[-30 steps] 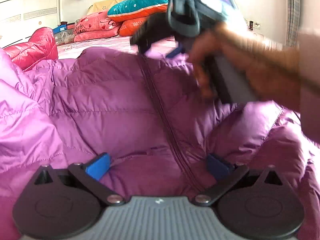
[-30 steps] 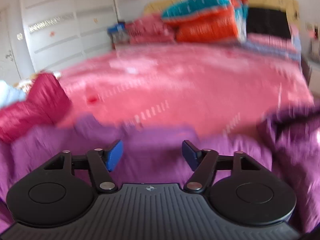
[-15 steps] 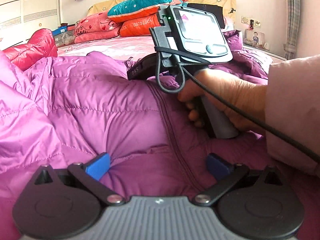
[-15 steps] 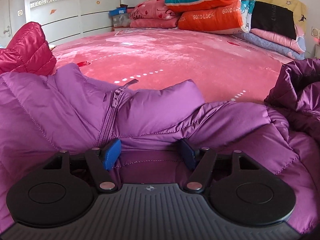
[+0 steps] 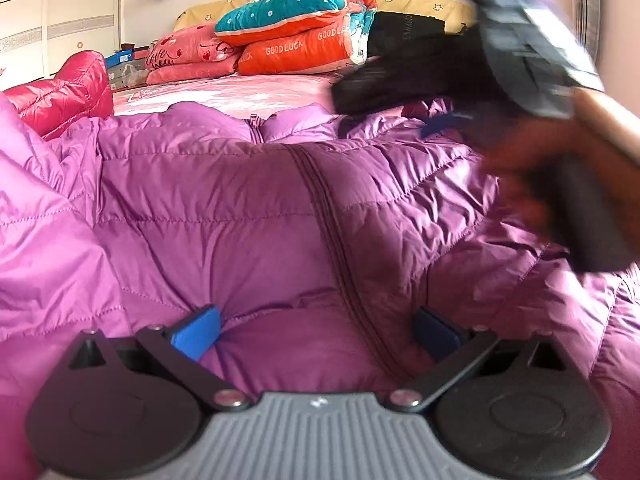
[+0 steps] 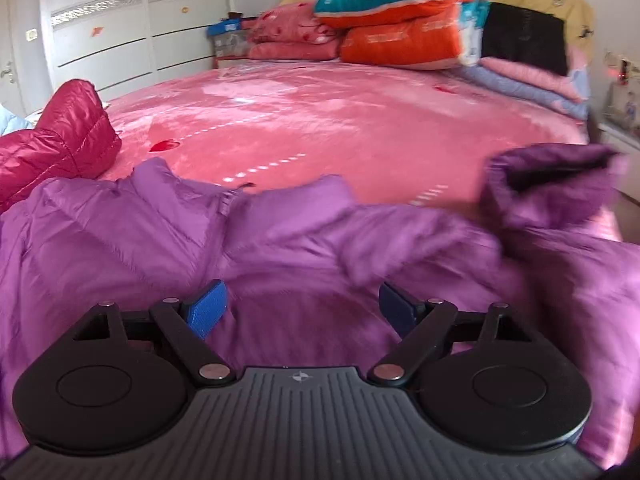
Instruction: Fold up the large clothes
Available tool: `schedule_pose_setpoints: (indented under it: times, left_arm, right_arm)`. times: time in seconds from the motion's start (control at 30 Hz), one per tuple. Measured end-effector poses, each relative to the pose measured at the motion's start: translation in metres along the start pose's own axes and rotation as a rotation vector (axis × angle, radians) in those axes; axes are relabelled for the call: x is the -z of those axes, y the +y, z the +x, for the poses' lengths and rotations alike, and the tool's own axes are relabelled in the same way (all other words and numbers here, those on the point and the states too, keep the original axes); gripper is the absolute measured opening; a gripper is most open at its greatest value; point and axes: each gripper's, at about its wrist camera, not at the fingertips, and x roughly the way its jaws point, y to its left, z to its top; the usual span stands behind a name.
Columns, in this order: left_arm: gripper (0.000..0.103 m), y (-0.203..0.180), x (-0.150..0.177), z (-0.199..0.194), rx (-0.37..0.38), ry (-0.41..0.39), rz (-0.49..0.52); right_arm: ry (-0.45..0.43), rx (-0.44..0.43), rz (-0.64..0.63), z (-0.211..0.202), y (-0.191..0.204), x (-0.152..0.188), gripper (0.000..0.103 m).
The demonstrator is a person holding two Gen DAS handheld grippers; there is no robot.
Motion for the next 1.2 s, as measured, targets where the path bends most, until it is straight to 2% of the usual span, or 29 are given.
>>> schedule_pose_setpoints:
  times: [0.2, 0.4, 0.47, 0.63, 0.9, 1.1, 1.2]
  left_arm:
    - [0.103, -0.001, 0.003, -0.002, 0.001, -0.009, 0.001]
    - [0.103, -0.003, 0.005, -0.005, 0.008, -0.014, -0.005]
    - [0.103, -0.002, 0.004, -0.005, 0.011, -0.013, -0.006]
    - [0.103, 0.001, 0.004, -0.006, 0.02, -0.009, -0.003]
    - [0.103, -0.001, 0.003, -0.005, 0.009, -0.008, 0.015]
    - [0.103, -0.001, 0.004, -0.007, -0.002, -0.003, 0.029]
    - [0.103, -0.002, 0.002, -0.011, -0.01, 0.015, 0.035]
  right_arm:
    - [0.049, 0.018, 0.121, -0.063, -0.032, 0.052, 0.103]
    - [0.056, 0.086, 0.04, -0.101, -0.028, 0.109, 0.103]
    - [0.044, 0.108, -0.005, -0.11, -0.023, 0.121, 0.103]
    - [0.042, 0.119, -0.008, -0.132, -0.026, 0.148, 0.103]
    - [0.044, 0.108, 0.058, -0.165, -0.035, 0.173, 0.103]
    - [0.065, 0.067, 0.127, -0.176, -0.046, 0.176, 0.103]
    - [0.018, 0.048, 0.211, -0.187, -0.058, 0.174, 0.103]
